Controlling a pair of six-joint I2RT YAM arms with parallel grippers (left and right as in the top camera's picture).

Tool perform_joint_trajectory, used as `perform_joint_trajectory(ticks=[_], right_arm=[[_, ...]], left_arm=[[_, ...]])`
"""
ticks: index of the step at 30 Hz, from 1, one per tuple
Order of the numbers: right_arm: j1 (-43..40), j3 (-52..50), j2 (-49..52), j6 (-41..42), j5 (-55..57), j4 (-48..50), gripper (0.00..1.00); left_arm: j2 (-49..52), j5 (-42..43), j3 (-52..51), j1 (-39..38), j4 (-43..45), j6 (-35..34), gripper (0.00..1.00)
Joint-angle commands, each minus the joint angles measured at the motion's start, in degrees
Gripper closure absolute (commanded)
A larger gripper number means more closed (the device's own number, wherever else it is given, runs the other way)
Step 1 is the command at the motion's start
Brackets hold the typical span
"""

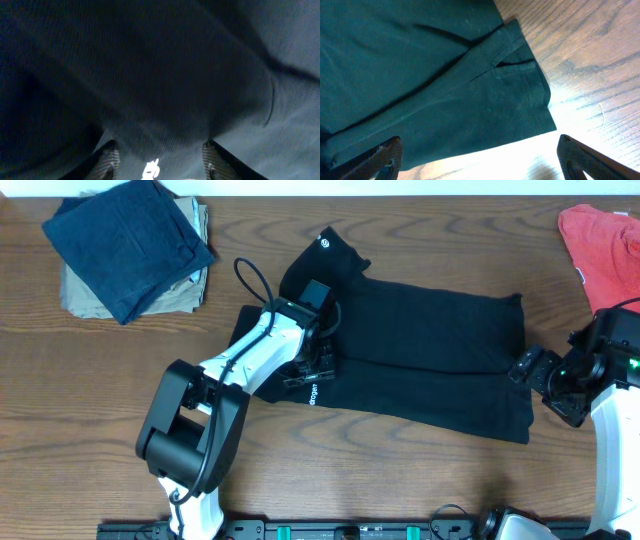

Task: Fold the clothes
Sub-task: 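Smooth the t-shirt's left side with the left gripper, right holding corner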

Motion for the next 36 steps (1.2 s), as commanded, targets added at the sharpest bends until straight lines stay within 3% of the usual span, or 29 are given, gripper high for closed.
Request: perform_joint_trajectory(ticks=[1, 7, 15, 26, 27, 28, 30, 36], right_arm=[[0.5, 0.1, 0.1, -1.1, -0.2, 0.1, 0.04], [0.5, 0.1, 0.1, -1.3, -0.2, 0.0, 0.04], [0.5, 0.1, 0.1, -1.5, -0.2, 0.0, 0.04], [0.5, 0.1, 0.1, -1.7, -0.2, -0.1, 0.04], [0.5, 0.0, 0.1, -1.7, -0.2, -0.1, 0.04], [0.5, 0.0, 0.1, -1.7, -0.2, 0.0, 0.04], [0.5, 0.1, 0.1, -1.7, -0.2, -0.1, 0.04], [0.5, 0.0, 0.1, -1.7, -0.2, -0.1, 0.04]], left_arm=[[1.2, 0.3, -0.1, 0.1, 1.5, -0.1, 0.51], [1.1, 0.1, -0.1, 0.1, 4.6, 0.0, 0.62], [1.2, -0.8, -0.1, 0.1, 9.2, 2.6, 0.86], [1.5, -2.0, -0.1, 0.1, 19.7, 2.8, 0.89], [1.7, -2.0, -0.1, 0.1, 20.6, 2.8, 0.88], [1.7, -2.0, -0.1, 0.1, 21.2, 2.8, 0.78], [1.9, -2.0, -0.1, 0.1, 22.1, 2.9, 0.48], [1.9, -1.8, 0.0, 0.1, 23.5, 7.8, 0.50]])
